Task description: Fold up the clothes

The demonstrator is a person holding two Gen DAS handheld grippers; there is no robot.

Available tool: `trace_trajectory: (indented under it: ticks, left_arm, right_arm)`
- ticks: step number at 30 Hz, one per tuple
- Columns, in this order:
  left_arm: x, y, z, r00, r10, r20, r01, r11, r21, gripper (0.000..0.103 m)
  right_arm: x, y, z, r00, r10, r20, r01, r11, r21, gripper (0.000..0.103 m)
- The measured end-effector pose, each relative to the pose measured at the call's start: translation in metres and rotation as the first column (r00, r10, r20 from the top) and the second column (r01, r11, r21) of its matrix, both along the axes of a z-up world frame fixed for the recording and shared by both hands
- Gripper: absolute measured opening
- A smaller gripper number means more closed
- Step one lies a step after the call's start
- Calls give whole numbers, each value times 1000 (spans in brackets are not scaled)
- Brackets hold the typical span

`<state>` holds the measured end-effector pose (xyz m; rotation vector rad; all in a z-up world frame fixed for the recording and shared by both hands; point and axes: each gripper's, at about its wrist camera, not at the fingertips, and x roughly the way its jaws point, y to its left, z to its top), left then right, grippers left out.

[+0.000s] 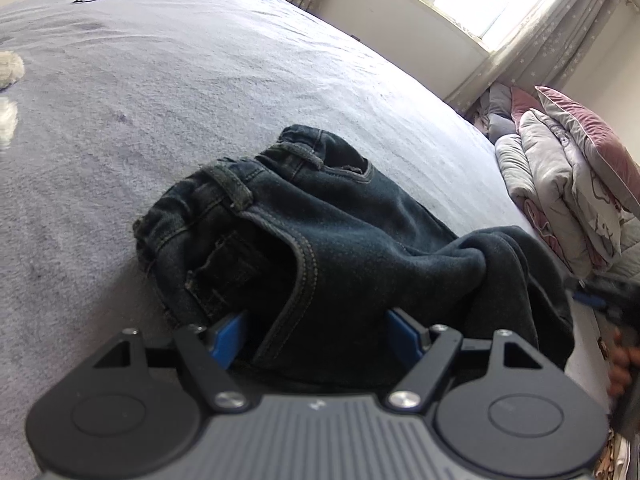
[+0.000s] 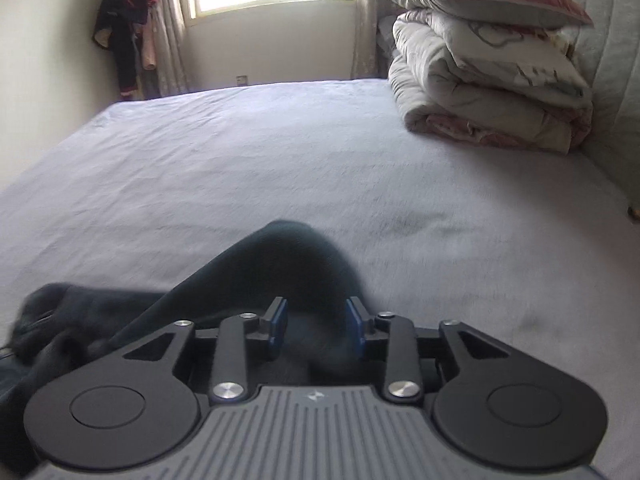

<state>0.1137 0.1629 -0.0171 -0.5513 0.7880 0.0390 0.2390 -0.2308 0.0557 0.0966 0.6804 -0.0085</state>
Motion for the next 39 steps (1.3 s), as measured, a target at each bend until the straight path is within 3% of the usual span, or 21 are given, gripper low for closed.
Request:
trace_trajectory:
  ticks: [6, 12, 17, 23, 24, 25, 27, 29, 32, 37, 39]
  left_arm:
    - [-14, 7, 5, 1000, 16, 7, -16, 1000, -19, 76]
    - [-36, 25, 6, 997, 73, 12, -73, 997, -38, 76]
    - [-41, 41, -3, 990, 141, -18, -142, 984, -106, 76]
    - [-33, 49, -32, 984, 149, -96, -169, 951, -258, 58]
    - [-31, 49, -37, 983, 155, -99, -177, 945, -275, 54]
    - [-29, 49, -41, 982, 162, -101, -185, 939, -290, 53]
    - [-26, 48, -47, 982, 164, -95, -186, 932, -312, 34]
    - [-23, 46, -50, 983, 163, -80, -180, 934, -310, 26]
    - [-26, 42, -46, 983, 175, -52, -183, 938, -295, 18]
    - [-37, 38, -24, 977, 213, 21, -203, 952, -230, 15]
    - [-42, 38, -15, 971, 232, 55, -217, 956, -200, 14]
  right_arm:
    - [-86, 1, 1, 997, 71, -44, -69, 997, 34, 54]
    - [-155, -5, -14, 993, 75, -88, -61, 986, 154, 57]
    - [-186, -9, -34, 990, 76, -122, -45, 970, 238, 58]
    - [-191, -11, -65, 977, 79, -200, -2, 935, 356, 58]
    - [-190, -11, -67, 977, 75, -199, 2, 933, 359, 56]
    - [-190, -11, -68, 978, 71, -198, 6, 932, 362, 44]
    - [-191, -14, -67, 981, 64, -184, 13, 920, 391, 21]
    - [-193, -21, -62, 986, 58, -159, 19, 896, 443, 17]
    - [-202, -30, -41, 997, 23, -75, 13, 893, 449, 15]
    - [-209, -43, -11, 992, -113, 49, 92, 946, 311, 15]
    - [-205, -51, -4, 985, -161, 69, 136, 950, 280, 14]
